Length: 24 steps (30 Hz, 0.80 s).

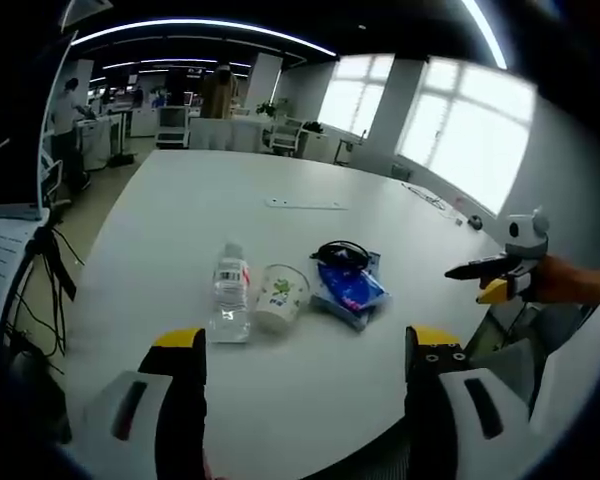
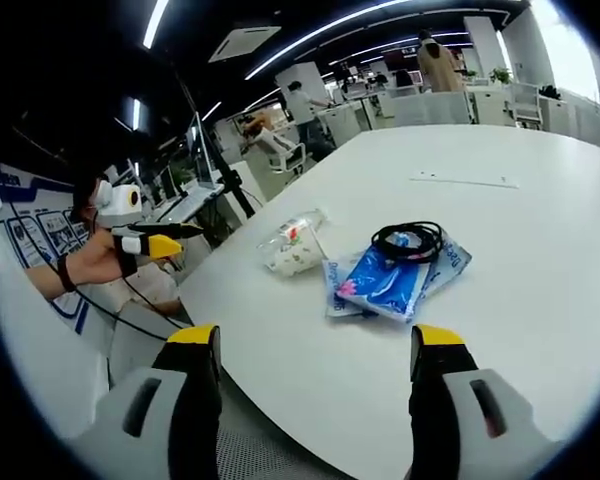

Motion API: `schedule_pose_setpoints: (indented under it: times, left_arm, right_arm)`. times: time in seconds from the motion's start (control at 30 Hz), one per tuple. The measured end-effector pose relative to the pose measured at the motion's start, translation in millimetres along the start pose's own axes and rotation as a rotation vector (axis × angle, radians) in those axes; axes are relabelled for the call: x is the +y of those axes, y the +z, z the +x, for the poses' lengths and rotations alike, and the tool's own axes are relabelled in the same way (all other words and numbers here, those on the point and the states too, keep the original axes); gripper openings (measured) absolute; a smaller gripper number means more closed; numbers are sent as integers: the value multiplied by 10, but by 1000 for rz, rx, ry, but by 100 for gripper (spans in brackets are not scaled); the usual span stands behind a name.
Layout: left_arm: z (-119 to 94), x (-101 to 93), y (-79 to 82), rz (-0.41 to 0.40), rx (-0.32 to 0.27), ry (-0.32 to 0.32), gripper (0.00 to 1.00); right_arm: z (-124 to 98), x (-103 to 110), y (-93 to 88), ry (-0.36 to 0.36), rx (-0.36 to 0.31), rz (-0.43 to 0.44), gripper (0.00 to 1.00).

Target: Arrange the tabletop items into an orderly group along one side of the table until the central work area is clear of visible clutter.

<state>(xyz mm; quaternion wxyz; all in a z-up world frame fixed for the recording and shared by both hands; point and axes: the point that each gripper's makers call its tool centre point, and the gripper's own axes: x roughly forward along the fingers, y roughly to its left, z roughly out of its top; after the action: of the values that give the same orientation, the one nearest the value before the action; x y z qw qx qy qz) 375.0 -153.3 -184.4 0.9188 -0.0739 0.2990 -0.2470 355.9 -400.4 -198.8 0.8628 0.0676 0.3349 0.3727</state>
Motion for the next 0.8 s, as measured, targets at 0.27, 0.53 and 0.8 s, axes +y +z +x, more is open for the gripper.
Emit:
schedule_pose_setpoints:
  times: [0.27, 0.53, 0.8]
  left_arm:
    - [2, 7, -10, -15, -4, 7, 83]
    - [7, 20, -22, -15, 2, 7, 83]
    - [7, 62, -17, -20, 0, 11, 83]
  right_arm:
    - [-23, -39, -29, -8, -2, 13, 77]
    - [-37, -49, -32, -13, -12, 29, 77]
    - [-29, -53, -58, -14, -8, 36, 77]
